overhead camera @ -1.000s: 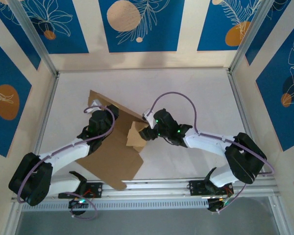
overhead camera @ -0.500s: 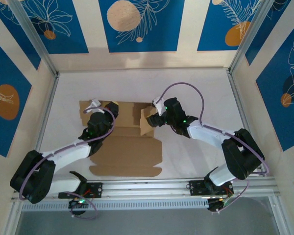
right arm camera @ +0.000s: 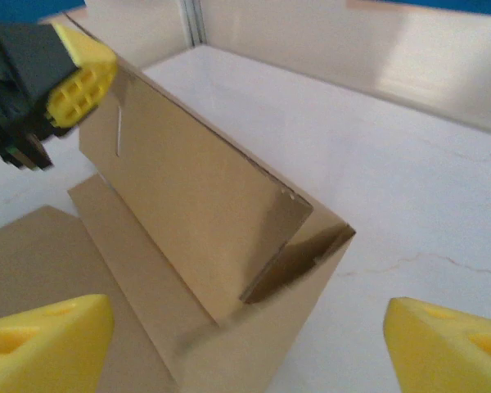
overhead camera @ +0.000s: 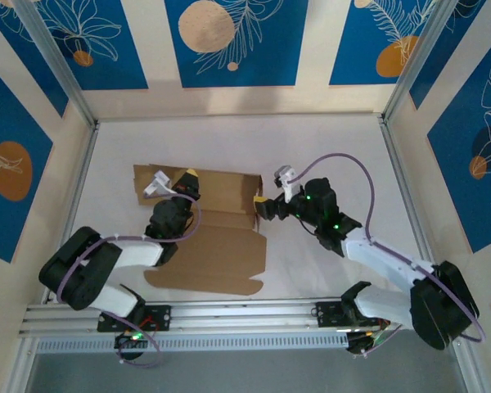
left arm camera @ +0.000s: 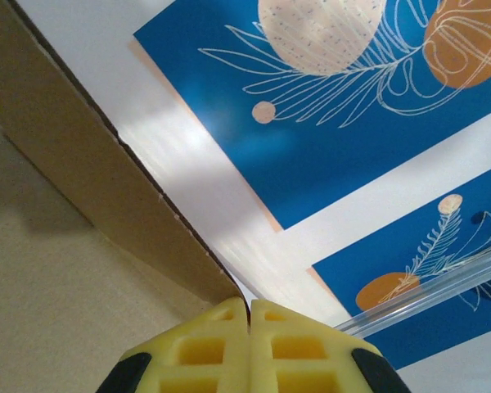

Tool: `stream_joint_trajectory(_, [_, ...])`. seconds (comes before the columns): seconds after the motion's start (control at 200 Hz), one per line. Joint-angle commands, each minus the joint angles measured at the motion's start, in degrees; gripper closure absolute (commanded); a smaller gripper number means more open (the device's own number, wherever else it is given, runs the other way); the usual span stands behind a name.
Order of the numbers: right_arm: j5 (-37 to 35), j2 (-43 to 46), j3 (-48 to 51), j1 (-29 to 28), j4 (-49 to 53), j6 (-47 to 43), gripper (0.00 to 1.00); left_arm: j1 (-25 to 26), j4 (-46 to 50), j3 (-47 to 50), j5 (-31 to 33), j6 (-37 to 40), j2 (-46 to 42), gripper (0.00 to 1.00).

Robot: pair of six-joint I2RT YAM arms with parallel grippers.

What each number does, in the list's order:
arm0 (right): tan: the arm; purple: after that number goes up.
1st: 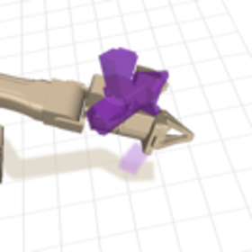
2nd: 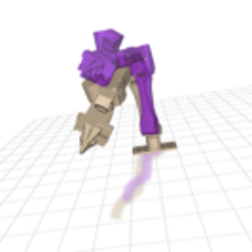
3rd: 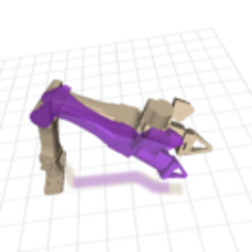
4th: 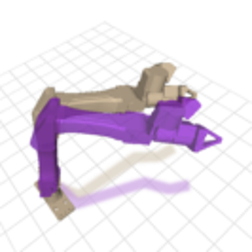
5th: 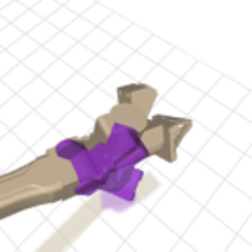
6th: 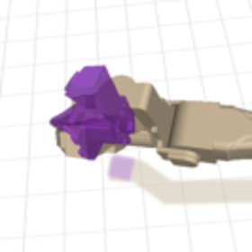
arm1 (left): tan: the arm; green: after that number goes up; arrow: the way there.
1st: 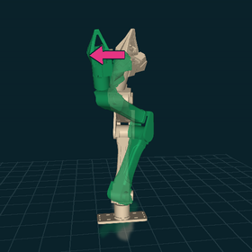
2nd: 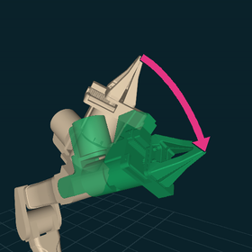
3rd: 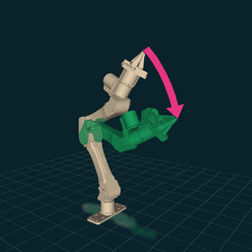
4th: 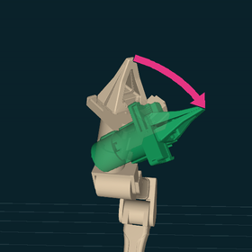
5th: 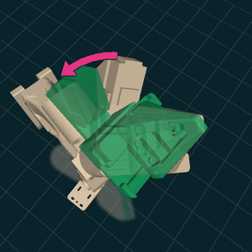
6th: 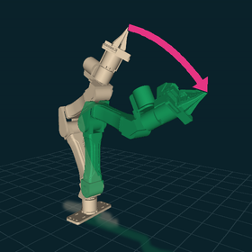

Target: Fold the paper box

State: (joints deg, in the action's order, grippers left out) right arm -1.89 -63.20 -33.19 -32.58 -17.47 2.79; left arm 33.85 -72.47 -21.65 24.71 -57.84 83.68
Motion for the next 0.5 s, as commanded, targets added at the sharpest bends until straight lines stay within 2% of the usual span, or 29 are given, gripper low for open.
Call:
stream_joint_trajectory(0.0, [3.15, 2.43, 1.45, 0.83, 0.88, 4.14, 0.08, 1.0, -8.13, -0.82, 1.35, 2.97, 0.16, 1.0])
stream_joint_trajectory(0.11, [1.34, 0.93, -0.95, 0.29, 8.23, 3.71, 0.06, 1.21, -7.88, -1.63, 1.48, 3.52, 0.04, 1.0])
stream_joint_trajectory(0.175, [-6.32, -0.97, -2.89, -0.23, 13.1, 3.13, 0.08, 1.29, -7.14, -1.94, 1.5, 3.81, -0.51, 1.0])
stream_joint_trajectory(0.21, [-7.67, -1.79, -3.57, 0.26, 14.61, 3.38, 0.09, 1.39, -6.61, -2.13, 1.57, 4.07, -0.83, 1.0])
stream_joint_trajectory(0.36, [-10.13, -5.7, -6.61, -0.02, 21.7, 6.73, 0.25, 1.61, -5.67, -2.67, 1.52, 4.62, -1.49, 1.0])
stream_joint_trajectory(0.495, [-12.05, -7.31, -5.36, 0.2, 21.01, 7.8, 0.41, 1.94, -5.33, -3.2, 0.61, 5.35, -2.41, 1.0])
